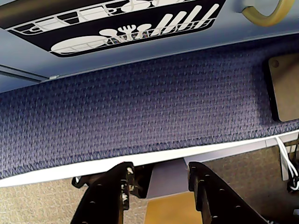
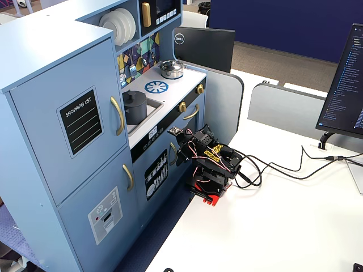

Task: Pick up the lid from the counter and put it on the gray recipient

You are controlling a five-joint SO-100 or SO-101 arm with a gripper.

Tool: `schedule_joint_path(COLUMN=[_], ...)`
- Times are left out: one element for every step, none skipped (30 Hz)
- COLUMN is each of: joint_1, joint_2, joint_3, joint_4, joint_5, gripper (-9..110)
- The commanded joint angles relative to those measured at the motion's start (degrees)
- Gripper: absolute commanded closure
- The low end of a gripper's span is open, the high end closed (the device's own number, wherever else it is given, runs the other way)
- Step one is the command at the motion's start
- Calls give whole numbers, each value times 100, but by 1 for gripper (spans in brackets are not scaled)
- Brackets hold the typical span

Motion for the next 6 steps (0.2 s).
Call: schedule_joint_path(joint_1=[97, 97, 97, 97, 97, 97], joint_2=[-35, -35, -35, -35, -35, -35], joint_3=[97, 97, 97, 97, 97, 97], joint_4=[958, 958, 958, 958, 958, 958], joint_5=[229, 229, 229, 229, 229, 229], gripper=[95, 95, 95, 95, 95, 95])
